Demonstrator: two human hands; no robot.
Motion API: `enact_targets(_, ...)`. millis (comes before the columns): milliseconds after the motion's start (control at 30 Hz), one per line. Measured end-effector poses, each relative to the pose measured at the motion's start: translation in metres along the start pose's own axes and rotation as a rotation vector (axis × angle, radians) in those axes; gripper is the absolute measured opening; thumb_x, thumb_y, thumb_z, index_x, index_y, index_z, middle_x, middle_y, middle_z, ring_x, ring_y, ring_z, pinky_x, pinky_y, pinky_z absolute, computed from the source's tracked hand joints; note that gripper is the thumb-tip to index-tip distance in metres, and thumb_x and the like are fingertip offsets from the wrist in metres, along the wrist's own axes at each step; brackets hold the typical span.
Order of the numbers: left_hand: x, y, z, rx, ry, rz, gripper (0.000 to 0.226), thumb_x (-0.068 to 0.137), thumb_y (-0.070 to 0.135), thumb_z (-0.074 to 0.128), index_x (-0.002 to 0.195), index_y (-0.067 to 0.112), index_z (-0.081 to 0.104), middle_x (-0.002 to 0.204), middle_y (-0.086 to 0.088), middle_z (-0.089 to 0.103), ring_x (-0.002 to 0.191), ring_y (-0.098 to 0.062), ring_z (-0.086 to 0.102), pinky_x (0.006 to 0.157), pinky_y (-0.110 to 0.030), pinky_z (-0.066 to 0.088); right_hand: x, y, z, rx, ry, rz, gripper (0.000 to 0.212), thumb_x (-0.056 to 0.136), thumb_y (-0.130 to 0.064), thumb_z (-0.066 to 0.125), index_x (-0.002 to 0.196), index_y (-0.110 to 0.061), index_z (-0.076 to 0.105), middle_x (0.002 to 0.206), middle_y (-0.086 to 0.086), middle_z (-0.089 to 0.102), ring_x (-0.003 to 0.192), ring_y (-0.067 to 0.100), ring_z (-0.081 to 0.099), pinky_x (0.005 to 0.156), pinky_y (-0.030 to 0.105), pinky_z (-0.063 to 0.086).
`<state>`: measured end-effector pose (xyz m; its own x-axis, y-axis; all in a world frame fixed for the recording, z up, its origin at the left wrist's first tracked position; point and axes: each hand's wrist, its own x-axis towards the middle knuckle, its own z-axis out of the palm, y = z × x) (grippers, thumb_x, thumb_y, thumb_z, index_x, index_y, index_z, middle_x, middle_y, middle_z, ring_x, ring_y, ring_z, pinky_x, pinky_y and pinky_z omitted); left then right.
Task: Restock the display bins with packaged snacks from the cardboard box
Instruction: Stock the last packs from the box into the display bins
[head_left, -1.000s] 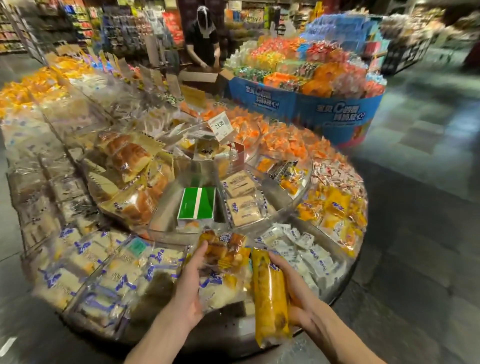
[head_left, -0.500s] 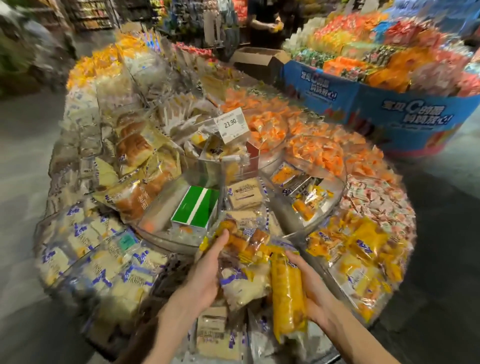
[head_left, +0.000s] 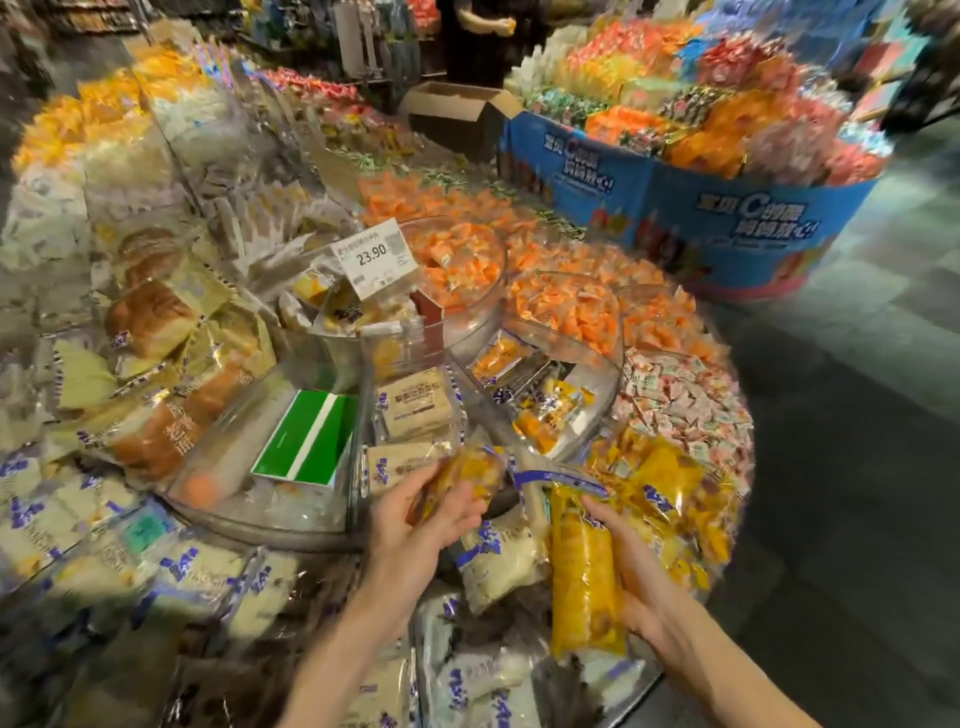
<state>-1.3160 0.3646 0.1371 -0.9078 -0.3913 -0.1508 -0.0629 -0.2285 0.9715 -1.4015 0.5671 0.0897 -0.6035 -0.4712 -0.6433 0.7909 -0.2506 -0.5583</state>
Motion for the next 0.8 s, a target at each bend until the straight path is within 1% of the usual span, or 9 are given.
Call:
enact_targets(100, 0.007, -0.010, 0.010, 0.020, -0.162, -0.024, 0.074, 0.057, 0.065, 0.086, 0.116, 0.023, 0.071, 0.119, 0.001, 0.072, 0.113, -0.026, 0.068, 0.097, -0.043, 0.053, -0.007, -0.011, -0.011, 0.005, 0.040, -0.050, 0.038, 0.079, -0.038, 0.069, 0.094, -0.004, 0.079, 0.085, 0.018, 0.071, 0.070, 0.032, 0.069, 0.068, 0.040, 0.058)
enact_targets(167, 0.011, -0.017, 0.021, 0.047, -0.187, -0.005, 0.067, 0.065, 0.070, 0.078, 0.109, 0.018, 0.076, 0.130, 0.007, 0.066, 0.123, -0.017, 0.061, 0.101, -0.040, 0.050, -0.007, -0.021, -0.023, 0.015, 0.064, -0.092, 0.039, 0.080, -0.039, 0.069, 0.097, -0.005, 0.077, 0.085, 0.018, 0.071, 0.069, 0.032, 0.068, 0.068, 0.040, 0.057)
enact_targets(267, 0.024, -0.026, 0.037, 0.210, -0.146, 0.119, 0.010, 0.086, 0.026, 0.075, 0.095, 0.026, 0.079, 0.128, 0.021, 0.063, 0.126, -0.003, 0.054, 0.106, -0.035, 0.043, -0.005, -0.041, -0.037, 0.037, 0.075, -0.093, 0.048, 0.077, -0.040, 0.072, 0.110, -0.006, 0.073, 0.092, 0.019, 0.071, 0.075, 0.032, 0.068, 0.077, 0.043, 0.054)
enact_targets(333, 0.037, -0.031, 0.044, 0.282, -0.134, 0.154, 0.032, 0.082, 0.005, 0.078, 0.088, 0.036, 0.078, 0.129, 0.020, 0.060, 0.125, -0.003, 0.055, 0.106, -0.038, 0.045, 0.003, -0.056, -0.046, 0.031, 0.083, -0.091, 0.058, 0.070, -0.039, 0.084, 0.118, -0.007, 0.072, 0.102, 0.020, 0.071, 0.083, 0.034, 0.068, 0.081, 0.046, 0.054)
enact_targets(467, 0.065, -0.030, 0.060, 0.226, -0.066, 0.132, 0.047, 0.071, 0.009, 0.082, 0.100, 0.045, 0.070, 0.144, 0.016, 0.047, 0.120, -0.015, 0.061, 0.098, -0.038, 0.053, 0.028, -0.087, -0.065, -0.001, 0.035, -0.043, 0.092, 0.040, -0.040, 0.099, 0.122, -0.009, 0.071, 0.124, 0.024, 0.066, 0.115, 0.041, 0.061, 0.107, 0.059, 0.042)
enact_targets(533, 0.083, -0.032, 0.073, 0.190, 0.001, 0.108, 0.060, 0.074, -0.003, 0.081, 0.110, 0.043, 0.065, 0.144, 0.010, 0.051, 0.110, -0.024, 0.067, 0.091, -0.046, 0.058, 0.044, -0.110, -0.072, -0.028, -0.048, -0.023, 0.085, 0.030, -0.037, 0.102, 0.106, -0.008, 0.077, 0.099, 0.021, 0.073, 0.087, 0.035, 0.071, 0.083, 0.050, 0.058)
enact_targets(600, 0.105, -0.025, 0.085, 0.188, 0.114, 0.116, 0.070, 0.072, -0.016, 0.077, 0.115, 0.036, 0.059, 0.124, -0.005, 0.065, 0.095, -0.032, 0.071, 0.081, -0.048, 0.061, 0.056, -0.139, -0.075, -0.044, -0.118, 0.008, 0.071, 0.029, -0.033, 0.102, 0.089, -0.005, 0.077, 0.077, 0.017, 0.071, 0.060, 0.029, 0.069, 0.056, 0.039, 0.059)
enact_targets(700, 0.165, -0.010, 0.090, 0.399, 0.176, 0.236, 0.071, 0.067, -0.018, 0.075, 0.117, 0.027, 0.052, 0.095, -0.004, 0.066, 0.070, -0.017, 0.065, 0.062, -0.034, 0.058, 0.077, -0.184, -0.079, -0.109, -0.158, 0.041, 0.074, 0.017, -0.035, 0.102, 0.079, -0.004, 0.078, 0.071, 0.017, 0.070, 0.055, 0.028, 0.068, 0.051, 0.037, 0.058)
enact_targets(800, 0.227, -0.001, 0.088, 0.762, 0.177, 0.397, 0.073, 0.062, -0.019, 0.069, 0.124, 0.016, 0.050, 0.109, 0.001, 0.056, 0.090, -0.010, 0.063, 0.072, -0.016, 0.049, 0.098, -0.219, -0.084, -0.148, -0.177, 0.068, 0.074, 0.009, -0.038, 0.101, 0.073, -0.005, 0.079, 0.069, 0.015, 0.071, 0.054, 0.026, 0.069, 0.051, 0.034, 0.058)
